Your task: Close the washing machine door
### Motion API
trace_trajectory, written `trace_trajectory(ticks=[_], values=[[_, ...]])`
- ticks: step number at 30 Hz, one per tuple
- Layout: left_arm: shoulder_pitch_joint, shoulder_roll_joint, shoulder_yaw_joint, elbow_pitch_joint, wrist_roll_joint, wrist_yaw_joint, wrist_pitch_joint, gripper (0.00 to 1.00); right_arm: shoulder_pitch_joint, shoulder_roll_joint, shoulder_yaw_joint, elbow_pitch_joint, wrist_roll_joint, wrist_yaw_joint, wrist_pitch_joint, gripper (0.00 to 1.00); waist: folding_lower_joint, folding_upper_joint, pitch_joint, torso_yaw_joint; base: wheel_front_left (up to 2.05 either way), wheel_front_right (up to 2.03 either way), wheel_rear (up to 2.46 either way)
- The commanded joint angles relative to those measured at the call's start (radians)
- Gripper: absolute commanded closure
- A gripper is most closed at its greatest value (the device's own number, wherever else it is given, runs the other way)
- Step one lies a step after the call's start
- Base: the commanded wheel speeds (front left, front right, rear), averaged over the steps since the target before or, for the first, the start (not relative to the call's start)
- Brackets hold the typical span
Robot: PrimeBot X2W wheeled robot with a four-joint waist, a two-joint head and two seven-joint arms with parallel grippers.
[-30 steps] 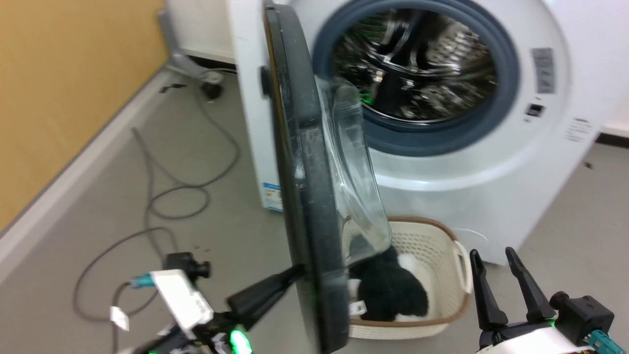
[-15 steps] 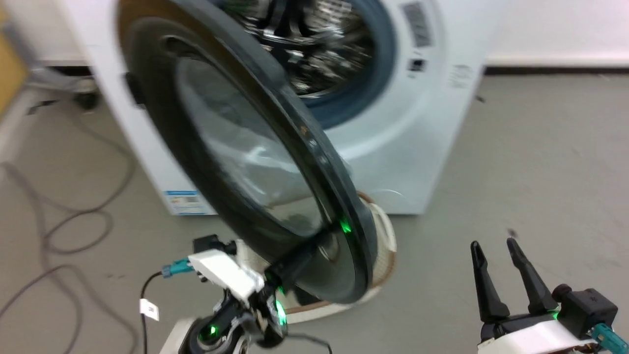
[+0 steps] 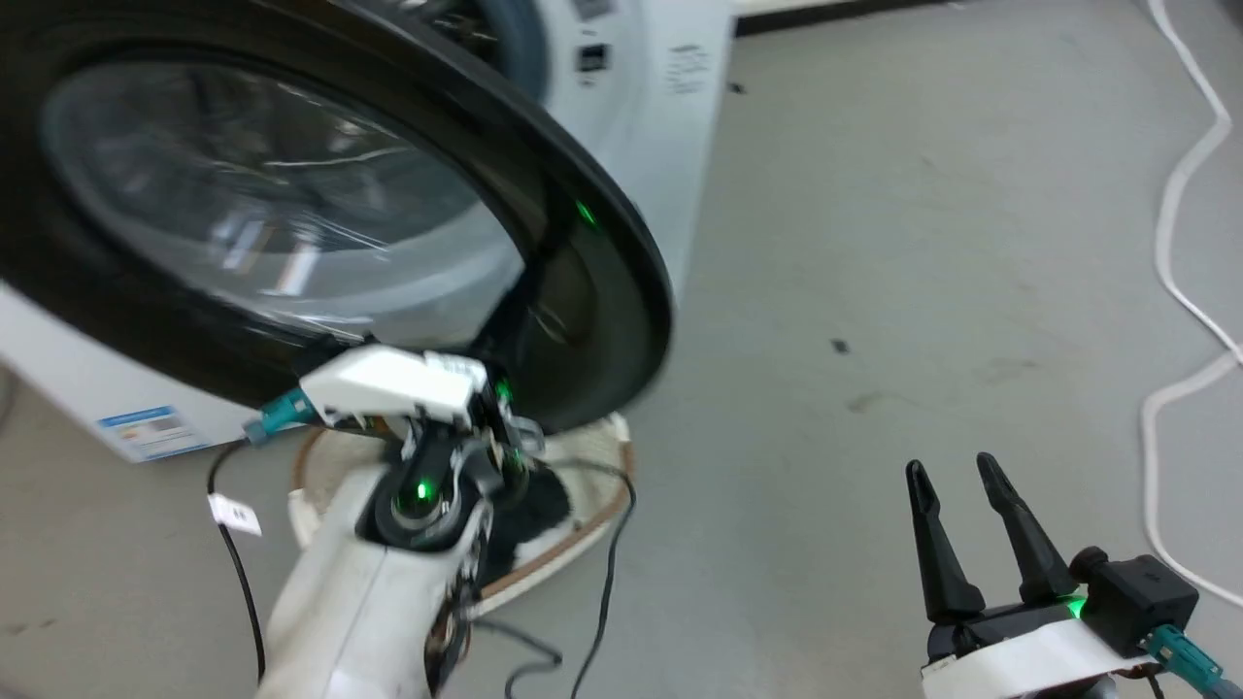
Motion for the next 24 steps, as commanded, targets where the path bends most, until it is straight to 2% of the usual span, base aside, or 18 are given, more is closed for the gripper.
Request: trace_trajectory(ticks=[1, 8, 12, 17, 21, 24], values=[[-0.032, 0.000, 0.003, 0.017, 0.003, -0.009, -0.016, 1.00, -0.015, 0.004, 0.003, 0.003, 0.005, 0.001, -0.008, 0.00, 0.0000, 0.0000, 0.030, -0.052, 0.00, 0.00, 0.00], [-0.130, 0.000, 0.008, 0.112, -0.008, -0.025, -0.058, 1.00, -0.016, 0.009, 0.008, 0.014, 0.010, 0.001, -0.012, 0.00, 0.0000, 0.0000, 0.036, -0.083, 0.00, 0.00, 0.00], [-0.128, 0.000, -0.011, 0.131, -0.018, -0.029, -0.047, 1.00, -0.012, 0.012, 0.012, 0.017, 0.009, 0.001, -0.012, 0.00, 0.0000, 0.0000, 0.020, -0.057, 0.00, 0.00, 0.00], [-0.077, 0.000, -0.044, 0.085, -0.006, -0.030, -0.013, 1.00, -0.014, 0.012, 0.004, 0.012, 0.000, 0.001, -0.013, 0.00, 0.0000, 0.0000, -0.014, -0.006, 0.00, 0.00, 0.00], [0.000, 0.031, -0.122, 0.016, 0.073, -0.030, 0.055, 1.00, -0.007, 0.005, -0.008, 0.009, -0.004, 0.001, -0.013, 0.00, 0.0000, 0.0000, -0.054, 0.045, 0.00, 0.00, 0.00], [0.062, 0.093, -0.202, -0.050, 0.185, -0.030, 0.072, 1.00, 0.002, -0.002, -0.006, 0.009, -0.004, 0.001, -0.013, 0.00, 0.0000, 0.0000, -0.087, 0.083, 0.00, 0.00, 0.00]])
